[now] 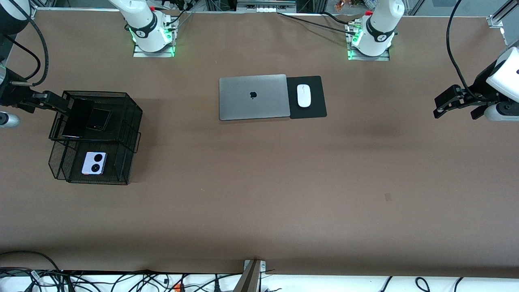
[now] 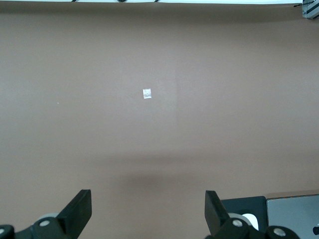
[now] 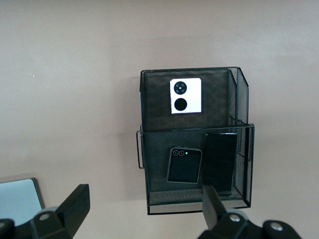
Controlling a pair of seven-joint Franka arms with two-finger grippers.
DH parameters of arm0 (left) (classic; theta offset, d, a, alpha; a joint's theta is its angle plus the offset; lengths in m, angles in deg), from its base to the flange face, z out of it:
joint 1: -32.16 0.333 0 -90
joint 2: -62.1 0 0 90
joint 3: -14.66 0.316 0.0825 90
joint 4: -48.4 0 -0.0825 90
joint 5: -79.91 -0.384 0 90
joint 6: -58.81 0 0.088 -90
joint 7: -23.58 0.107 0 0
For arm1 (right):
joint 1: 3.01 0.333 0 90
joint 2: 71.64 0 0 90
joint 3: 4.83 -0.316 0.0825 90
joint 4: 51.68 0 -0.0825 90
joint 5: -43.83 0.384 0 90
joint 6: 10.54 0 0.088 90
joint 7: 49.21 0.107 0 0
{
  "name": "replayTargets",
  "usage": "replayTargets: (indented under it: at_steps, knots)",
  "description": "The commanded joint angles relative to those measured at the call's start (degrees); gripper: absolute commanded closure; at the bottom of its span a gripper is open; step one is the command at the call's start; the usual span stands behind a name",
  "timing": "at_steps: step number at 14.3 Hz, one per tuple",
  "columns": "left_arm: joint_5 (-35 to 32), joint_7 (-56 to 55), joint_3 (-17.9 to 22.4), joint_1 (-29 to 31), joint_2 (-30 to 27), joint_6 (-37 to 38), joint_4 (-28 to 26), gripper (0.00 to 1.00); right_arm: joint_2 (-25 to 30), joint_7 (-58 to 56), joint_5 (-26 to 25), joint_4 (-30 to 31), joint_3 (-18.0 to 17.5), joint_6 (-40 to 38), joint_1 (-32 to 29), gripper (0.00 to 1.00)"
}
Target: Place phones with both arms
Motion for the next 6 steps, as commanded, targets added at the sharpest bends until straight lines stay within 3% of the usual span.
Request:
replayTargets:
  at_steps: [1, 6]
  knots:
    - [-0.2, 0.5, -0.1, 0.1, -0.4, 0.0, -0.4, 0.00, 1.2, 2.5, -1.0, 1.4, 2.4, 0.3, 3.1, 0.01]
    - [-0.2, 0.6, -0.1, 0.1, -0.4, 0.0, -0.4, 0.00, 0.7, 4.9, -0.9, 1.3, 2.4, -0.2, 3.2, 0.00]
